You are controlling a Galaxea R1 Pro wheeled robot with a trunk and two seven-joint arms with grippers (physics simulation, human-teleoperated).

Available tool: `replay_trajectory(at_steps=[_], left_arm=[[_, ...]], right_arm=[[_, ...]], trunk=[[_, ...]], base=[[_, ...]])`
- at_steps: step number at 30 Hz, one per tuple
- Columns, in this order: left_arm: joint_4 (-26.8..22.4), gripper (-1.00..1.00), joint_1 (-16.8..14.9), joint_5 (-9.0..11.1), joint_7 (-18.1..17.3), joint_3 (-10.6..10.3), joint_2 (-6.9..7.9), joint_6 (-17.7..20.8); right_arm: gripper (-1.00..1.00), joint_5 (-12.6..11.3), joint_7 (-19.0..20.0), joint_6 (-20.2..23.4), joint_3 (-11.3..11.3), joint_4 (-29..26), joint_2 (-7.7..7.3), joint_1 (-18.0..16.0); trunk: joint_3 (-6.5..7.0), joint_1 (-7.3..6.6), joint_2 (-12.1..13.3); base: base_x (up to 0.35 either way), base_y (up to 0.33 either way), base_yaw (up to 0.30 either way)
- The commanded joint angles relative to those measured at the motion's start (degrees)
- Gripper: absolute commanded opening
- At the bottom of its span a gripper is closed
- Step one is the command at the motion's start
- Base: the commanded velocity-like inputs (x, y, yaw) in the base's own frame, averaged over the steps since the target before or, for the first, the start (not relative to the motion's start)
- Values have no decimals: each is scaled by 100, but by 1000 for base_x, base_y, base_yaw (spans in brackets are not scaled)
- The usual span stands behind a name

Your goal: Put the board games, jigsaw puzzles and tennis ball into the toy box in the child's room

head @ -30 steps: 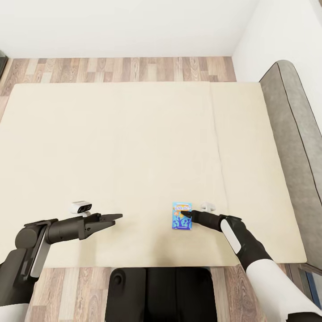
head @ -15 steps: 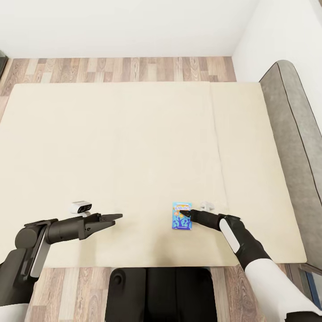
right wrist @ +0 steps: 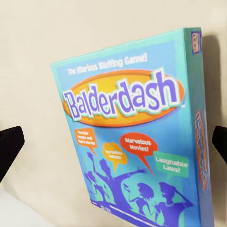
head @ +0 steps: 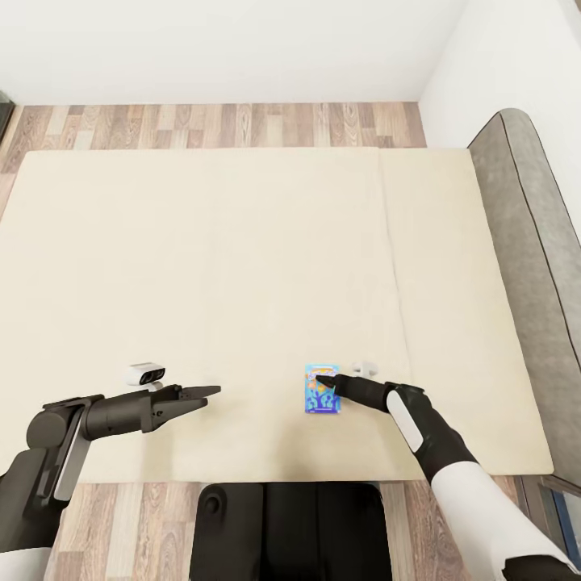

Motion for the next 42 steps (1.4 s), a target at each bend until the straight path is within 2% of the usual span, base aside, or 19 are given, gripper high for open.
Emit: replay_trajectory(at_steps=[1,42], left_arm=[[-2,100,-1,-4,-22,0,2,60],[-2,100,-1,-3,-22,-5,-4,67]], right_arm=[[100,-21,-3,21,13,-3,-3,-6],[100,-20,-6,1,17,32,3,-25]], trunk=[[-6,3,-9],[-6,3,-9]], base=[[0,0,0],[0,0,0]])
